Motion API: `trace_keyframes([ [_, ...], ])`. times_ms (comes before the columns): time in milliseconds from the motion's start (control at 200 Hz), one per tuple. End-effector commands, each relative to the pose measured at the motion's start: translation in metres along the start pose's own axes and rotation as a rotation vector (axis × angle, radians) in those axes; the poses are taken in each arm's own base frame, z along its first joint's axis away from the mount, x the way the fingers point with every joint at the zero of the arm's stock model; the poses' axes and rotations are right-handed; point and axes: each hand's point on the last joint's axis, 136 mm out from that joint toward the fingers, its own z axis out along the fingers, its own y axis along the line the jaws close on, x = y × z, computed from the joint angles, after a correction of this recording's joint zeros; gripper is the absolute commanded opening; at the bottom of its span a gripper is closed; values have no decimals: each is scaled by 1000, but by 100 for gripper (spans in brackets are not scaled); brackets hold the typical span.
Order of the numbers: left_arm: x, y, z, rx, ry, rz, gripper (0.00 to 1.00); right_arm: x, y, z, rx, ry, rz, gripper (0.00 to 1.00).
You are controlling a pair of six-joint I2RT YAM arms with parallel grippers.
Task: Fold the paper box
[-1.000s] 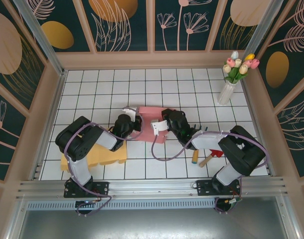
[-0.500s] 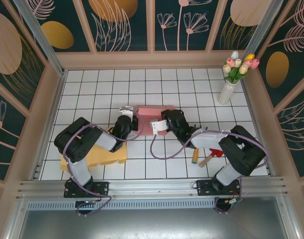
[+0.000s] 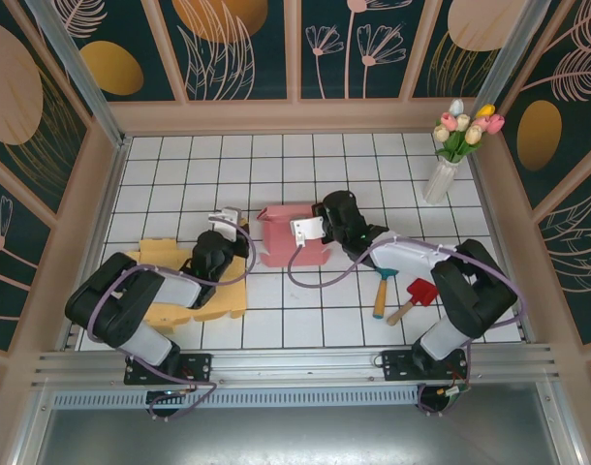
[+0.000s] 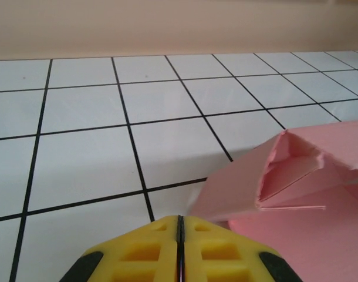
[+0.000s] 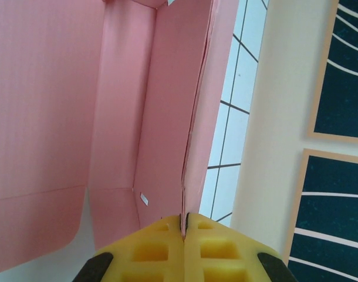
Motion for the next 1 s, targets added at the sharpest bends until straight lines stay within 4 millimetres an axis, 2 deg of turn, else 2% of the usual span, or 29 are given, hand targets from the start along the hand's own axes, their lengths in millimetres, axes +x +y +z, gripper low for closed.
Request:
trace_keyframes([
  [0, -6, -19, 11, 110, -31, -9, 11, -2, 15, 8, -88, -29, 7, 0],
  [110, -8, -24, 19, 149, -46, 7, 12, -1, 15, 13, -100, -36, 0, 0],
  [120, -1, -23, 22, 148, -27, 8, 12, -1, 14, 13, -99, -37, -1, 0],
  [155, 4, -23, 28, 154, -7, 10, 13, 0, 13, 15, -95, -36, -6, 0],
  [355, 8, -21, 48, 161, 19, 6, 13, 9, 12, 24, -40, 5, -94, 0],
  [555, 13, -31, 63, 219, 52, 23, 15, 13, 12, 32, -32, 13, -107, 0],
  [791, 5, -36, 71, 234, 57, 28, 14, 19, 19, 39, -16, 39, -159, 0],
  [996, 6, -52, 80, 321, 84, 2, 14, 22, 29, 42, 5, 55, -189, 0],
])
